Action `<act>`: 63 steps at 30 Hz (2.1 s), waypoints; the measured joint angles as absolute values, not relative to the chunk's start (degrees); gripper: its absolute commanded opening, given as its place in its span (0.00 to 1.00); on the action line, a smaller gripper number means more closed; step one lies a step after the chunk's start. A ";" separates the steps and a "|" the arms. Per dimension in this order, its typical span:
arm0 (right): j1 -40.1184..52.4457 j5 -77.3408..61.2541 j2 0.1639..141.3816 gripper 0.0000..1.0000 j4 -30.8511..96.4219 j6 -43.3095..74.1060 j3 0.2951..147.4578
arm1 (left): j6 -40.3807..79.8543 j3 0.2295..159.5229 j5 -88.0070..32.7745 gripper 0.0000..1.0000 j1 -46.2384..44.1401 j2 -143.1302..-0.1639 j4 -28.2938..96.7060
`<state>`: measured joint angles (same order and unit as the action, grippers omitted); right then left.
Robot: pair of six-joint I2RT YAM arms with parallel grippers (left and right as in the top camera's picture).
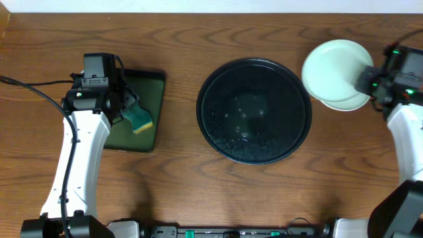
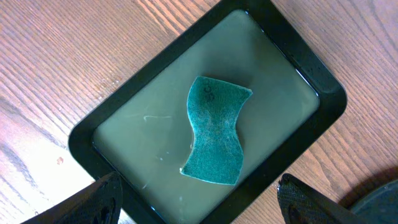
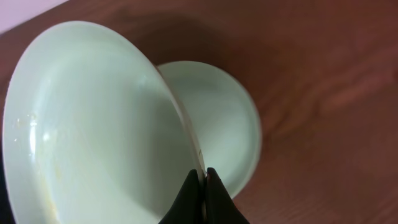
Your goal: Clean dirty plates on tray and stack at the side
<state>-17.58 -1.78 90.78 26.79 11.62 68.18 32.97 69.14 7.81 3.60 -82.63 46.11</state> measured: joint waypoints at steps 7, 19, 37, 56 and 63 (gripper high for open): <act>-23.18 -4.84 101.60 0.02 23.77 21.45 68.18 | 32.99 69.14 7.81 0.80 3.60 -82.63 46.17; -23.18 -7.88 101.86 0.91 24.91 25.19 68.18 | 32.99 69.14 7.81 0.80 3.60 -82.63 46.70; -6.72 -13.98 72.99 0.99 43.24 25.23 59.77 | 32.99 69.14 7.81 0.80 3.60 -82.63 46.78; 0.14 -19.29 73.01 0.99 46.87 25.21 58.50 | 32.99 69.14 7.81 0.81 3.60 -82.63 46.78; 0.14 -18.41 73.01 0.99 45.45 21.26 57.95 | 32.99 69.14 7.81 0.80 3.60 -82.63 46.76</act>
